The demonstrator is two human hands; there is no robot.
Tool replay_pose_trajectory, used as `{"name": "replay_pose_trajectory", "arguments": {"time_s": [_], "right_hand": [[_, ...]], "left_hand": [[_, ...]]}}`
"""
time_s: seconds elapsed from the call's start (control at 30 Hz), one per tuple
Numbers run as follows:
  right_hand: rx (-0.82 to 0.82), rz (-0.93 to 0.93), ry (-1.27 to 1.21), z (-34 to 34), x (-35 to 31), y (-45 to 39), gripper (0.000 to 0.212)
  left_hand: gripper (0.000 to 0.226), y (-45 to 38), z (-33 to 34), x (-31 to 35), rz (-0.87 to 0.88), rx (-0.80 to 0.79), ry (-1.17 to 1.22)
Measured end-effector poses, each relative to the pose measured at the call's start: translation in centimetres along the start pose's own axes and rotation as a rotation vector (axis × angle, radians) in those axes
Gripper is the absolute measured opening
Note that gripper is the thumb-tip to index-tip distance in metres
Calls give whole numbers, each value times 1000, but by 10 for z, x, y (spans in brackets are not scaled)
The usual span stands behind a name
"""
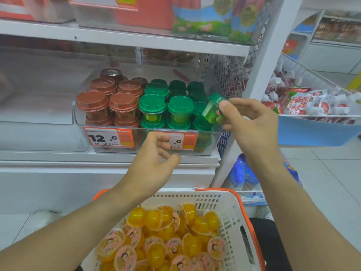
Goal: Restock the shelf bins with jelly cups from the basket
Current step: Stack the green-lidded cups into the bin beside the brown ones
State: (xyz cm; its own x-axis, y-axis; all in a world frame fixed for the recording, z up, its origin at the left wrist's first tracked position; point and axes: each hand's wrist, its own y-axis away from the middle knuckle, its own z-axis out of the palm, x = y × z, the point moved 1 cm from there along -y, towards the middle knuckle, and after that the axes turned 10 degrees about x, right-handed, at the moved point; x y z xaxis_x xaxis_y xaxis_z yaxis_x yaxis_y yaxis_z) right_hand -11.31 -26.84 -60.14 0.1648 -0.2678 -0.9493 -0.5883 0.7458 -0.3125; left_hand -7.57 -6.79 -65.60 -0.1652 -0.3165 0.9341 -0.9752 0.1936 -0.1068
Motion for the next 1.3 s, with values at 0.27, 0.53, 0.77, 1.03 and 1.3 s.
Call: {"name": "replay_pose_trajectory", "arguments": {"time_s": [0.27,0.53,0.77,1.03,1.3], "right_hand": [[119,-468,495,21,18,0,39],[161,-530,576,27,24,0,32],[103,-533,541,21,26,-2,24],[10,-596,522,15,29,-1,21],[28,-580,429,21,31,-1,18]], "left_hand": [[41,3,13,-10,74,-46,-79],[41,2,11,-13,77,-47,-101],[39,1,12,-12,78,-36,-111],[40,4,16,-18,79,-59,-163],[37,10,26,-19,64,-70,-194]]}}
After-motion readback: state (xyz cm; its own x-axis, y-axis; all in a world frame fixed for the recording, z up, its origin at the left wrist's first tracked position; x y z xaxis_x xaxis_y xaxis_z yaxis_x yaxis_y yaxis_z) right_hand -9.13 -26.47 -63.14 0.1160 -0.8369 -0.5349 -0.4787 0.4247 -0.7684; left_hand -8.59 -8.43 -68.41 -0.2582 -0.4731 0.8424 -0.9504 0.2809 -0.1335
